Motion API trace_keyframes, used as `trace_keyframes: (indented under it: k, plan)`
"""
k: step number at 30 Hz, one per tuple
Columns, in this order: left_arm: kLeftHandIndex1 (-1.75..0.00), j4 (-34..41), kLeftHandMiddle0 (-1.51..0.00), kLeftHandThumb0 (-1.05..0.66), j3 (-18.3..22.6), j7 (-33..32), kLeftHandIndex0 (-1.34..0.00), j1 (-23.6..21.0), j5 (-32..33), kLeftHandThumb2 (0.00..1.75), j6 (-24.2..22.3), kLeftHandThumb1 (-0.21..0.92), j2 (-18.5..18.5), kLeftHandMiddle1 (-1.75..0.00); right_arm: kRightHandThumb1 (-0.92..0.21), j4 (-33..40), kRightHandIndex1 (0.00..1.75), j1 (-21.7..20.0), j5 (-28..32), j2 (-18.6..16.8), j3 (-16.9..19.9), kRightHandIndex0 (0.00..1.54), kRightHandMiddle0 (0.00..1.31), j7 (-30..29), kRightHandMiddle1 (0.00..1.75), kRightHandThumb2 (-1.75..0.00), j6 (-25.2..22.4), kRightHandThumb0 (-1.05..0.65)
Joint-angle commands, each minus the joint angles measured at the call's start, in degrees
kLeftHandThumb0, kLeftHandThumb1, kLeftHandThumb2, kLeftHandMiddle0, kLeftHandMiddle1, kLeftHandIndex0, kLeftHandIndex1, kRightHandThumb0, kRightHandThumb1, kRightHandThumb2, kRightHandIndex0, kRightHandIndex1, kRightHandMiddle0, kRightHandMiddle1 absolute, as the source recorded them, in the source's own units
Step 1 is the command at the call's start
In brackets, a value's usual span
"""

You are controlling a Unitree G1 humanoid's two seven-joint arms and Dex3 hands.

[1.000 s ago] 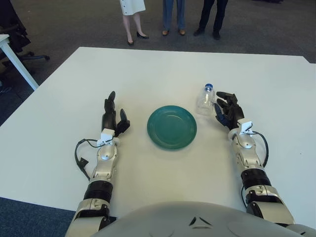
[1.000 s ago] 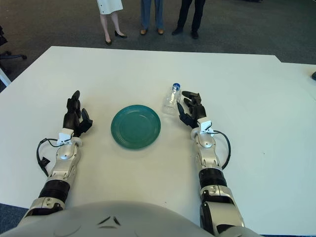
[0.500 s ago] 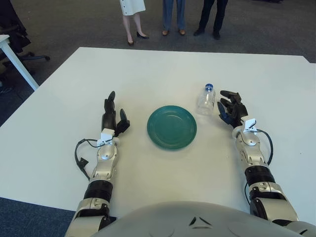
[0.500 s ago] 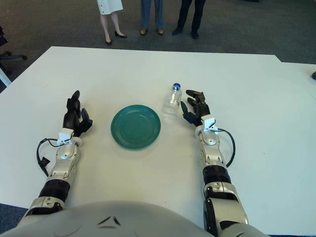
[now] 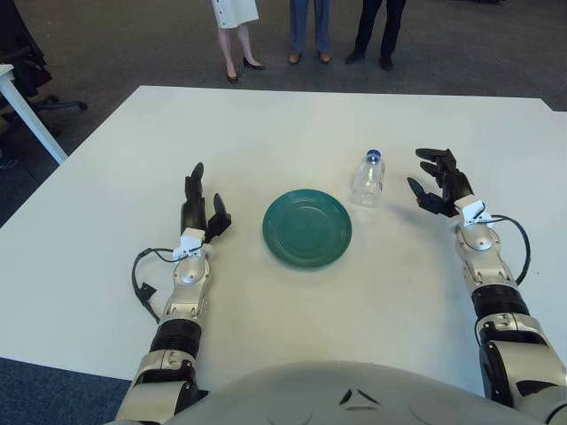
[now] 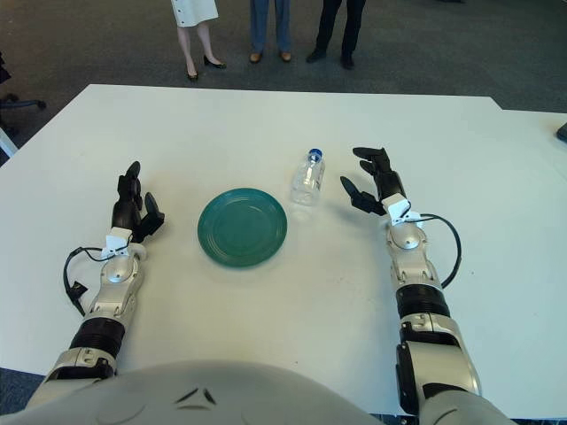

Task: Put the bottle into the plate.

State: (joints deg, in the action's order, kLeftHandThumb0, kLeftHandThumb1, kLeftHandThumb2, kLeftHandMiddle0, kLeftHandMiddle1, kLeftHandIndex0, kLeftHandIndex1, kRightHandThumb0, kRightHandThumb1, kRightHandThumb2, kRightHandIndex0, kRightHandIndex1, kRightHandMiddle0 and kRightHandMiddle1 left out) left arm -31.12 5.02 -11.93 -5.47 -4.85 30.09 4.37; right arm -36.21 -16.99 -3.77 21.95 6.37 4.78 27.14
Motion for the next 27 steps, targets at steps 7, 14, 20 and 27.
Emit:
trace_keyframes:
  k: [7,14,20,27]
  plan:
    - [-0.37,-6.2,-0.12,-0.98,0.6,0.7,0.00,0.6,0.6,0.99,-0.1,0.92,-0.2,-0.01,-0.89,-2.7,0.38,-2.0,0.4,1.0,0.0,0.44,0.03,2.2,0.85,-0.39,4.6,-0.51]
    - [-0.39,-8.2,-0.12,-0.98,0.6,1.1,0.00,-0.5,0.6,0.99,1.2,0.92,0.2,0.00,-0.90,-3.7,0.37,-2.5,0.4,1.0,0.1,0.45,0.03,2.3,0.85,-0.37,5.2,-0.51]
    - [-0.38,-9.5,-0.11,-0.98,0.5,1.1,0.00,-1.1,0.4,0.99,2.1,0.92,0.2,0.00,-0.92,-3.1,0.13,-9.2,-20.9,18.7,-6.7,0.39,0.00,-1.1,0.78,-0.40,17.2,-0.72]
    - [-0.36,-11.7,-0.11,-0.97,0.2,0.6,0.00,-2.3,0.1,0.98,2.6,0.92,0.0,0.00,-0.92,-7.0,0.02,-14.9,-33.7,23.6,-12.9,0.29,0.00,-8.8,0.59,-0.38,21.4,-0.83]
